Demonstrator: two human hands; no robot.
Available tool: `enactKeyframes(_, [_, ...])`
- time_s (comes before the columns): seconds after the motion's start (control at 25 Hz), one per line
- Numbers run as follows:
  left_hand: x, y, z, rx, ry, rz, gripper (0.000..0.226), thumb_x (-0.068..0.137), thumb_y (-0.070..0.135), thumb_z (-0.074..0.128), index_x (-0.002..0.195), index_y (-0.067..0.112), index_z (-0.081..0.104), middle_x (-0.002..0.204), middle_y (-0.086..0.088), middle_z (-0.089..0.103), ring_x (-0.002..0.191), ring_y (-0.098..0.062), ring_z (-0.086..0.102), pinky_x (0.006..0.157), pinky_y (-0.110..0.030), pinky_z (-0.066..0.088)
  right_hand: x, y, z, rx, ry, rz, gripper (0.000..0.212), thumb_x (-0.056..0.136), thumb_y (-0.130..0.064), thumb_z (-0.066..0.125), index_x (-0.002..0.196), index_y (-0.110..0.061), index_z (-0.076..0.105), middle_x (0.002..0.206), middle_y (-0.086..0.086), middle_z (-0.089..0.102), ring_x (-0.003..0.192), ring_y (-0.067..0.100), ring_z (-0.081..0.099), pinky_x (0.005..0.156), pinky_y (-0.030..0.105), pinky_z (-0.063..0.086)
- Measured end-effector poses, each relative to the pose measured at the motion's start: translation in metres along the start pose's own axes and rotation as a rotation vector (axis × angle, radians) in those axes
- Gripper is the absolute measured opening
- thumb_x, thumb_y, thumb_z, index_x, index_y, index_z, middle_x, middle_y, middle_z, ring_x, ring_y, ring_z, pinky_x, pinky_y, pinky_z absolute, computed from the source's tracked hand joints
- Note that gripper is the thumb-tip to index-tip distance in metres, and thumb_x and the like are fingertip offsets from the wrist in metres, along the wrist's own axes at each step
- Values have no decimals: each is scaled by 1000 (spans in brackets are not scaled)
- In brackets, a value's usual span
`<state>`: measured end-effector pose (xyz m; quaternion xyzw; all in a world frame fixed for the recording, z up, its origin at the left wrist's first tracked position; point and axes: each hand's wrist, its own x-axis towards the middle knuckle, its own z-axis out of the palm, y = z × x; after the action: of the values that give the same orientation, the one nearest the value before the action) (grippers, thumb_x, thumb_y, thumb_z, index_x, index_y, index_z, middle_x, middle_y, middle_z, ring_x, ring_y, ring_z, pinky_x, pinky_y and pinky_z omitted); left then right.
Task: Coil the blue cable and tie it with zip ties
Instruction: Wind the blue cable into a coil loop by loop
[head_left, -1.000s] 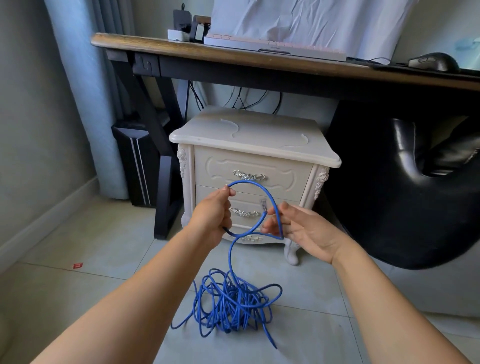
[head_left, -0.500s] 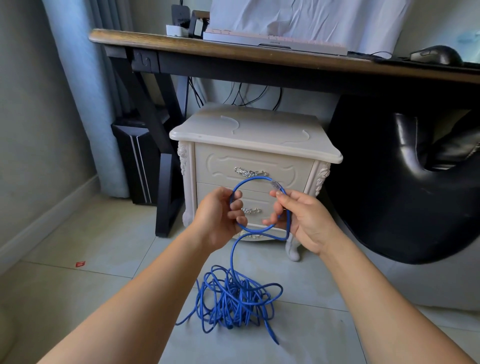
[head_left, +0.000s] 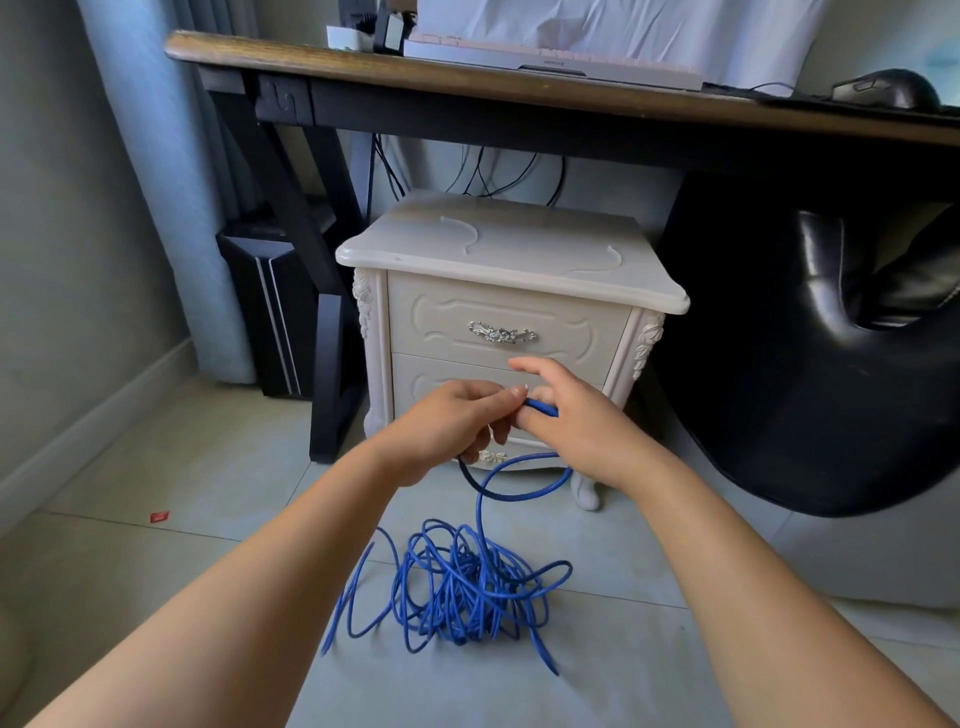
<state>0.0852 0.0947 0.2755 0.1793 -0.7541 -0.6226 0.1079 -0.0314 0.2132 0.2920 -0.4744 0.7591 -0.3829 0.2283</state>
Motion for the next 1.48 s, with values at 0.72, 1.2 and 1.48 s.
enactKeyframes(0.72, [1,11,2,-709,-34,-137,31,101,29,42,87,11,63,67,0,58,55,-11,56,53,-23,52,-4,10,-14,768,61,112,31,102,-28,44,75,-15,47,49,-5,21,37,10,20,43,24,39])
enactKeyframes(1.2, [2,16,5,-531,162,-15,38,105,36,39,72,19,46,59,7,21,48,-10,17,45,-20,22,-5,13,-20,679,-86,203,36,99,-32,37,82,-8,58,73,15,69,80,31,66,79,36,51])
enactKeyframes(1.48, [5,10,5,-636,277,-31,36,106,36,38,76,17,50,55,8,22,47,-9,17,46,-20,25,-7,23,-18,747,-64,71,7,91,-14,59,92,-8,61,83,12,74,76,23,70,83,34,55])
